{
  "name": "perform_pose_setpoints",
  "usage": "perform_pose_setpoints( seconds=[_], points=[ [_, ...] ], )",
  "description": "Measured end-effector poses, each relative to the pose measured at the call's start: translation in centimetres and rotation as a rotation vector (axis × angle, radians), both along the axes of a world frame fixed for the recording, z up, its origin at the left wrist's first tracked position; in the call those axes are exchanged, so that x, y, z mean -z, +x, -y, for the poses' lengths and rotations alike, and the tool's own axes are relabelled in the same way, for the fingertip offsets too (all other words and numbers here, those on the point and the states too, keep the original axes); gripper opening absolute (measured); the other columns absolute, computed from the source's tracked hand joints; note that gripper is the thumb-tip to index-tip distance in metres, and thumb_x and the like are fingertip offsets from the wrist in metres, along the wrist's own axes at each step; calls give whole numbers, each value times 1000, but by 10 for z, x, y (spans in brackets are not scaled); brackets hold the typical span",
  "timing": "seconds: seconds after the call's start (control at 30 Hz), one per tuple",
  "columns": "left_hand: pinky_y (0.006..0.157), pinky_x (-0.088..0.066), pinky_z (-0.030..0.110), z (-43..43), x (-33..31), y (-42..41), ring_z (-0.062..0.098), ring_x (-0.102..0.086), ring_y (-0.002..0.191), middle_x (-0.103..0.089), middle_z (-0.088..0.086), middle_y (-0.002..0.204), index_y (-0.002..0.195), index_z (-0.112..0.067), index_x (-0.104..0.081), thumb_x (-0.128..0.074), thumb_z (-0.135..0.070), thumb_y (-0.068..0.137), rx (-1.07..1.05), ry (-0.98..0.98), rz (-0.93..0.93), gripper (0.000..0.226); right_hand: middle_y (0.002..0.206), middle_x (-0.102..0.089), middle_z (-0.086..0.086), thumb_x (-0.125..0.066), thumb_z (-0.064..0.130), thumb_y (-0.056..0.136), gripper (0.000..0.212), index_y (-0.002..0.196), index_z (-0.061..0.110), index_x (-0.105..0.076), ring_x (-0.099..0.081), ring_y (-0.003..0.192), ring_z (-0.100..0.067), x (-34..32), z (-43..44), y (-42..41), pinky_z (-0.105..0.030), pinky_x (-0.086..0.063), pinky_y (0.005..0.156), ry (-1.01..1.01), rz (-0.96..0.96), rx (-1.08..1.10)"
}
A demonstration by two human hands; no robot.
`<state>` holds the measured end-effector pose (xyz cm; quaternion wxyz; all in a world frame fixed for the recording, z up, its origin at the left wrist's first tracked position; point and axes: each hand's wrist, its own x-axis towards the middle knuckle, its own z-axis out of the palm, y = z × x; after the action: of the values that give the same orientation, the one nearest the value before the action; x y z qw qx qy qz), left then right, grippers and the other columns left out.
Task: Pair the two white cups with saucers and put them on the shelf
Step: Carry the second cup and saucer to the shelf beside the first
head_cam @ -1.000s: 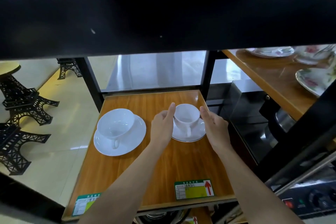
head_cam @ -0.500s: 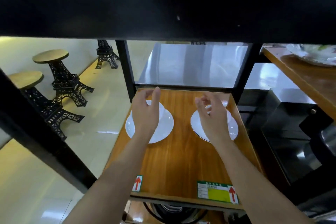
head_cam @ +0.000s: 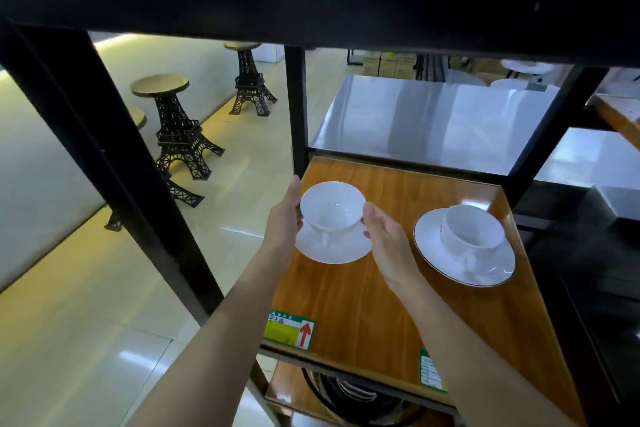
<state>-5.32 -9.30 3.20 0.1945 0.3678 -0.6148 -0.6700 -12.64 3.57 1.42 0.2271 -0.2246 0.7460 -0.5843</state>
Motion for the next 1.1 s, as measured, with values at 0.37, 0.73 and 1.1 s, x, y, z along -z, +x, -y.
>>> perform_pose_setpoints(
  seconds=[0.37,0.73,1.1],
  points=[
    [67,-32,15,5,8,0,2,-46,76,-48,-15,80,76,-31,-52,-39,-41,98,-161,-136,-10,28,110,-50,7,-42,40,96,48,136,13,-43,-52,106,-12,8,-7,-3,-23,-40,81,148,-198,277],
    [102,-43,46,3,41,3,24,-57,113,-64,2,124,124,-25,-60,-30,-68,85,-75,-140,125,65,99,-69,-4,-50,47,89,47,122,13,-57,-66,86,-21,30,-7,-7,-38,-58,77,479,-173,270],
    [111,-30,54,6,51,5,27,-56,118,-67,-1,121,115,-33,-65,-22,-85,60,-66,-136,184,87,85,-71,-3,-49,29,95,25,107,14,-65,-64,70,-17,33,-7,-9,-42,-58,77,413,-155,331]
  ],
)
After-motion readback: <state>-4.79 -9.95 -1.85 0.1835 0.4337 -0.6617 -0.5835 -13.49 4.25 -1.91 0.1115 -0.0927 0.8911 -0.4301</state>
